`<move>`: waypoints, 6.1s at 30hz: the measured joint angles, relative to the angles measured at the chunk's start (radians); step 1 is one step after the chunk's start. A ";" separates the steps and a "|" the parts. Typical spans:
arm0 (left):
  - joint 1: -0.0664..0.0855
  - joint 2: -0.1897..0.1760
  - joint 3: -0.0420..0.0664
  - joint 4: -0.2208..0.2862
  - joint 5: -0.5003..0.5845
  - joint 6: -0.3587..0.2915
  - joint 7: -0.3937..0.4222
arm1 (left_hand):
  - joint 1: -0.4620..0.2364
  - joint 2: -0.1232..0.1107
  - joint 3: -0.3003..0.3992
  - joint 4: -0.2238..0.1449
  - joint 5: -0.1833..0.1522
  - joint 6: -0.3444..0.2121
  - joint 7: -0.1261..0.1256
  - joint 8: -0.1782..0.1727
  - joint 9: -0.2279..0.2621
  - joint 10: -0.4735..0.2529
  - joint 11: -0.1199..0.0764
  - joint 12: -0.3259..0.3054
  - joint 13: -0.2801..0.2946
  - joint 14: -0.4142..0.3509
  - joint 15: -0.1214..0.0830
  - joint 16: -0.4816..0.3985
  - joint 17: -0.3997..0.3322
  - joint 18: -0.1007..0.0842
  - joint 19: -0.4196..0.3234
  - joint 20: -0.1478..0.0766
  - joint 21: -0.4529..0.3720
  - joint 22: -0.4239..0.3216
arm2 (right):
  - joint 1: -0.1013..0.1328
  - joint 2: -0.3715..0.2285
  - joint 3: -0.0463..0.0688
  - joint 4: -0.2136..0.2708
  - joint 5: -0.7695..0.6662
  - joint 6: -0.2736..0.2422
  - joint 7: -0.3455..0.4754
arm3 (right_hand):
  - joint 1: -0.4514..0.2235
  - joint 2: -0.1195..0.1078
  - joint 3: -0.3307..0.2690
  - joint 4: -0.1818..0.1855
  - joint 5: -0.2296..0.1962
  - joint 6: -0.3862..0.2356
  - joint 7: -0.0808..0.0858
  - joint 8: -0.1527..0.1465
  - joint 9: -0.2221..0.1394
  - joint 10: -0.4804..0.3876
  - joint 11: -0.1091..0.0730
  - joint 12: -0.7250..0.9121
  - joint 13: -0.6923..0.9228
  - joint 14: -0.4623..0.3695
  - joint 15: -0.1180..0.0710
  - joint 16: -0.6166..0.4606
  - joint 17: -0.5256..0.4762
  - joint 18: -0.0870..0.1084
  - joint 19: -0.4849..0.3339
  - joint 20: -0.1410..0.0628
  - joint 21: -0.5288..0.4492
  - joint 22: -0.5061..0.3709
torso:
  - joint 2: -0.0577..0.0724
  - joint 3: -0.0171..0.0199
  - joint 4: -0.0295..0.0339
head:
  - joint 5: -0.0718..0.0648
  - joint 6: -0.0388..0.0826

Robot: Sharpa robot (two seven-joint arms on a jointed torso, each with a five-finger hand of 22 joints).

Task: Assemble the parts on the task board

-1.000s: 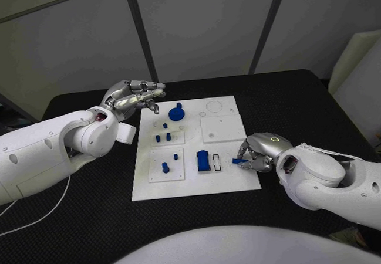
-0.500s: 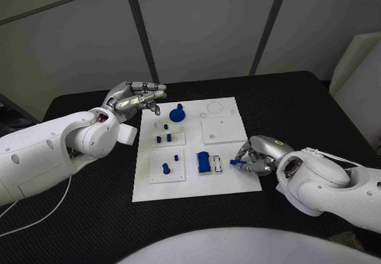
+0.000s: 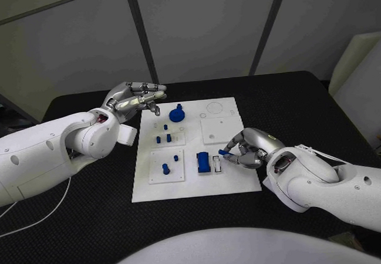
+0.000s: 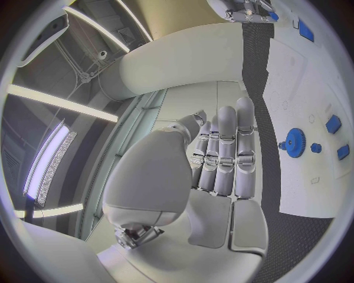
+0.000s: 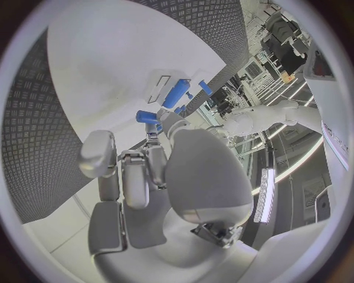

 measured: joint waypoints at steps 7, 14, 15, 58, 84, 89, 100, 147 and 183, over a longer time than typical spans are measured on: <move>0.000 0.001 0.000 0.003 0.000 0.001 -0.001 | 0.000 0.000 0.000 0.000 0.000 0.000 0.000 0.000 0.000 0.000 0.000 0.000 0.000 0.000 0.000 0.000 0.000 0.000 0.000 0.000 0.000 0.000 | 0.001 0.039 0.001 -0.037 0.050 0.050 -0.004 | -0.074 -0.004 -0.014 0.031 0.027 0.002 0.001 0.016 0.000 0.002 -0.002 0.000 -0.001 0.000 0.000 0.000 0.000 0.000 0.000 0.000 0.000 0.000 | 0.000 -0.0008 0.0009 | 0.004 -0.003; 0.000 0.001 0.000 0.004 0.000 0.002 -0.001 | 0.000 0.000 0.000 0.000 0.000 0.000 0.000 0.000 0.000 0.000 0.000 0.000 0.000 0.000 0.000 0.000 0.000 0.000 0.000 0.000 0.000 0.000 | 0.001 0.060 0.001 -0.054 0.086 0.118 -0.020 | -0.134 -0.009 -0.042 0.064 0.070 0.013 0.001 0.038 0.111 0.005 -0.005 0.000 -0.001 0.000 -0.007 0.000 0.000 0.000 0.001 -0.001 0.000 0.003 | 0.000 0.0003 0.0000 | 0.007 -0.007; 0.000 0.000 0.000 0.004 0.000 0.002 -0.001 | 0.000 0.000 0.000 0.000 0.000 0.000 0.000 0.000 0.000 0.000 0.000 0.000 0.000 0.000 0.000 0.000 0.000 0.000 0.000 0.000 0.000 0.000 | 0.001 0.062 0.001 -0.055 0.089 0.123 -0.023 | -0.139 -0.010 -0.044 0.066 0.070 0.018 -0.005 0.039 0.130 0.009 -0.009 0.000 -0.001 0.000 -0.007 0.003 0.000 0.000 0.004 -0.004 0.000 0.003 | 0.000 0.0003 -0.0003 | 0.007 -0.007; 0.000 0.006 0.000 0.001 0.000 0.006 -0.004 | 0.000 0.000 0.000 0.000 0.000 0.000 0.000 0.000 0.000 0.000 0.000 0.000 0.000 0.000 0.000 0.000 -0.001 0.000 0.000 0.000 0.000 0.001 | 0.002 0.094 0.001 -0.088 0.063 0.139 -0.059 | -0.182 -0.001 -0.085 0.095 0.116 0.064 -0.055 0.098 0.232 0.016 -0.023 0.052 -0.001 0.000 -0.021 0.009 0.000 0.000 0.014 -0.014 0.012 0.025 | -0.001 0.0010 -0.0001 | 0.008 -0.009; 0.000 0.009 0.000 -0.006 0.000 0.008 -0.005 | 0.000 0.000 0.000 0.000 0.000 0.000 0.000 0.000 0.000 0.000 0.000 0.000 0.000 0.000 0.000 0.000 0.000 0.000 0.000 0.000 0.000 0.001 | 0.001 -0.004 0.000 -0.035 0.071 0.166 0.124 | -0.141 -0.044 -0.194 0.055 -0.131 0.031 -0.048 0.131 0.264 0.016 -0.023 0.032 -0.001 0.000 -0.021 0.012 0.001 0.000 0.018 -0.018 0.008 0.016 | -0.001 0.0016 -0.0034 | 0.007 -0.008; 0.000 0.009 0.000 -0.006 0.000 0.009 -0.005 | 0.000 0.000 0.000 0.000 0.000 0.000 0.000 0.000 0.000 0.000 0.000 0.000 0.000 0.000 0.000 0.000 0.000 0.000 0.000 0.000 0.000 0.001 | 0.001 -0.005 0.000 -0.030 0.071 0.185 0.130 | -0.141 -0.043 -0.194 0.055 -0.135 0.031 -0.048 0.131 0.264 0.016 -0.023 0.032 -0.001 0.000 -0.021 0.012 0.000 0.000 0.018 -0.018 0.008 0.019 | -0.001 0.0016 -0.0026 | 0.005 -0.009; -0.001 0.007 0.000 -0.006 0.000 0.009 -0.005 | 0.000 0.000 0.000 0.000 0.000 0.000 0.000 0.000 0.000 0.000 0.000 0.000 0.000 0.000 0.000 0.000 0.000 0.000 0.000 0.000 0.000 0.001 | 0.001 0.003 -0.001 -0.031 0.067 0.203 0.135 | -0.141 -0.043 -0.194 0.055 -0.136 0.032 -0.048 0.131 0.265 0.016 -0.023 0.036 -0.001 0.000 -0.021 0.012 0.000 0.000 0.018 -0.018 0.008 0.022 | 0.000 0.0006 -0.0013 | 0.008 -0.012; -0.001 0.005 0.000 -0.004 0.000 0.010 -0.006 | 0.000 0.000 0.003 -0.003 0.000 0.000 0.000 0.000 -0.001 -0.004 0.004 0.000 0.000 -0.007 0.000 0.000 -0.002 0.000 0.000 0.000 0.000 0.003 | 0.001 0.078 0.000 -0.121 0.005 0.185 0.086 | -0.092 -0.019 -0.216 0.028 -0.163 0.029 -0.051 0.144 0.271 0.016 -0.023 0.050 0.000 0.000 -0.021 0.012 0.000 0.000 0.018 -0.018 0.008 0.030 | -0.001 0.0006 -0.0010 | 0.018 -0.013; -0.022 0.072 0.000 -0.171 0.020 -0.007 0.026 | -0.061 -0.013 -0.093 0.068 0.000 -0.034 0.009 -0.005 -0.018 -0.058 0.042 -0.048 -0.041 -0.255 0.086 -0.378 -0.216 -0.015 -0.339 0.096 -0.320 -0.195 | 0.082 0.162 0.056 -0.505 0.799 0.075 0.702 | 0.078 0.025 -0.189 0.011 -0.102 -0.158 0.075 -0.036 0.162 -0.449 0.114 -1.014 -0.729 -0.402 0.128 -1.028 -0.783 0.071 -0.500 0.123 -0.774 -0.693 | -0.080 -0.0143 -0.0159 | 0.007 0.050</move>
